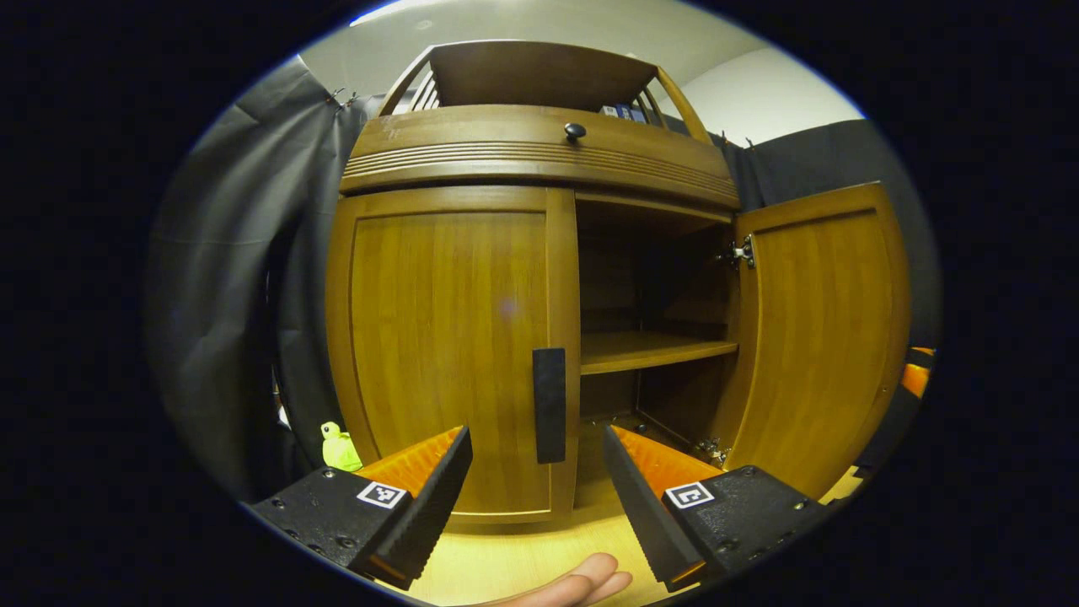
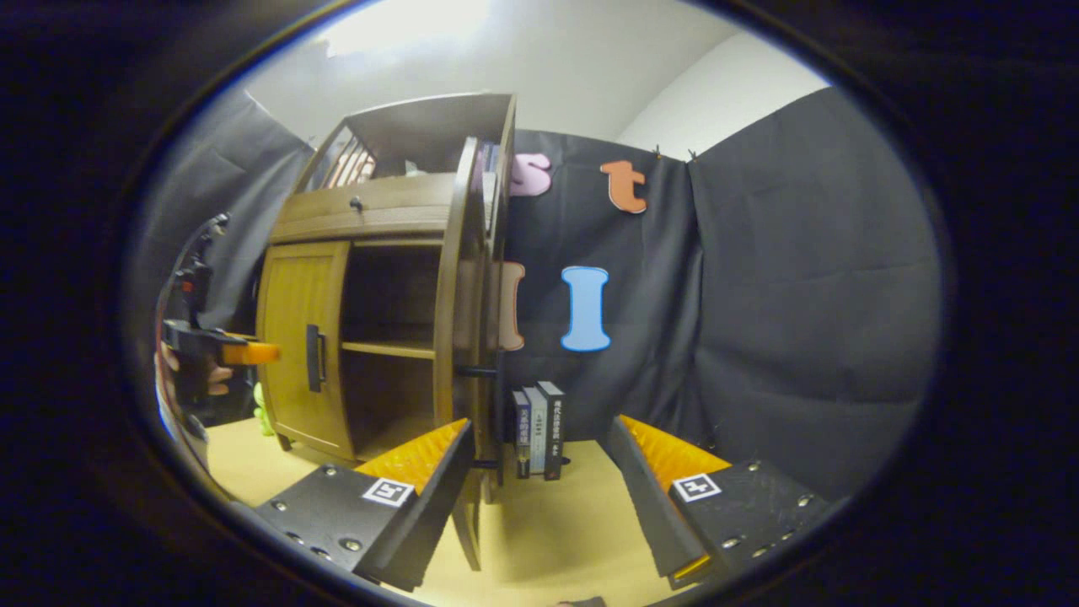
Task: Open the right door of the double-door shoe cabinet with the right hand, and open the left door with the left hand.
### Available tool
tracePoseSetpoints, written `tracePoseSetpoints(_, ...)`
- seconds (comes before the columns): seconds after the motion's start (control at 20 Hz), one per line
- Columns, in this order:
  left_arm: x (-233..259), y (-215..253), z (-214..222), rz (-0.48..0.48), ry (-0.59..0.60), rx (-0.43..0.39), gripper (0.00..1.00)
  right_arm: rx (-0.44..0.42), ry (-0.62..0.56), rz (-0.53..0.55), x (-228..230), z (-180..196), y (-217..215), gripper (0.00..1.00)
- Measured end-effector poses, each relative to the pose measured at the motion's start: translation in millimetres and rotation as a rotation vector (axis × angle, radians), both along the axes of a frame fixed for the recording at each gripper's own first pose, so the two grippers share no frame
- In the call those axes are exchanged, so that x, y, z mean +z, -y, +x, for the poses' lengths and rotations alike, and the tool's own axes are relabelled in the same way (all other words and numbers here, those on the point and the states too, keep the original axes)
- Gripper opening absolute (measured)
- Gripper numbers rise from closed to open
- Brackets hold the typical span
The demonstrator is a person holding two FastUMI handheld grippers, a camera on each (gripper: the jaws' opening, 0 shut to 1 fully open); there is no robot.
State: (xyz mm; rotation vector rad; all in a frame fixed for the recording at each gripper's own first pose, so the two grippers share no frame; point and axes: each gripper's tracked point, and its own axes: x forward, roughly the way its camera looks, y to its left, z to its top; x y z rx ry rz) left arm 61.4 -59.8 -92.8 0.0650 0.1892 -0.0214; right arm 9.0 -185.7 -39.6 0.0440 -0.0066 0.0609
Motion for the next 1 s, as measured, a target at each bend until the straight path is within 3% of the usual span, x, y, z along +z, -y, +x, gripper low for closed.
tracePoseSetpoints(0.05, -5.6, -0.3, 5.8, 0.008, -0.022, 0.02, 0.92, 0.002, 0.007, 0.021, 0.0, -10.9, -2.6, 0.98)
tracePoseSetpoints(0.2, -7.0, 10.6, 29.9, 0.017, -0.02, 0.023, 0.96, 0.036, 0.02, 0.088, -1.4, -36.8, -29.5, 0.94)
tracePoseSetpoints(0.45, 18.1, 19.6, 90.6, 0.025, 0.145, 0.027, 0.94, 0.153, 0.044, 0.123, 2.3, -66.3, -96.2, 0.93)
tracePoseSetpoints(0.6, -20.0, 7.3, 116.2, 0.037, 0.007, 0.074, 0.95, 0.186, 0.06, 0.145, 5.0, -83.5, -121.6, 0.96)
tracePoseSetpoints(0.65, -32.3, 9.1, 113.9, 0.0, -0.065, 0.079, 0.82, 0.19, 0.066, 0.15, 2.9, -89.2, -129.8, 0.96)
tracePoseSetpoints(0.7, -22.4, 7.5, 122.5, 0.001, 0.017, 0.075, 0.69, 0.205, 0.081, 0.152, 1.9, -93.9, -137.7, 0.99)
tracePoseSetpoints(0.75, -19.8, 10.4, 117.2, 0.0, -0.041, 0.074, 0.56, 0.226, 0.066, 0.141, -0.5, -95.5, -147.9, 0.99)
tracePoseSetpoints(0.85, -21.0, 9.4, 111.6, 0.009, -0.031, 0.064, 0.31, 0.236, 0.07, 0.138, 3.4, -101.2, -156.8, 0.94)
tracePoseSetpoints(1.0, -18.6, 10.4, 105.9, -0.011, -0.012, 0.046, 0.31, 0.241, 0.098, 0.067, 13.5, -104.7, -163.2, 0.96)
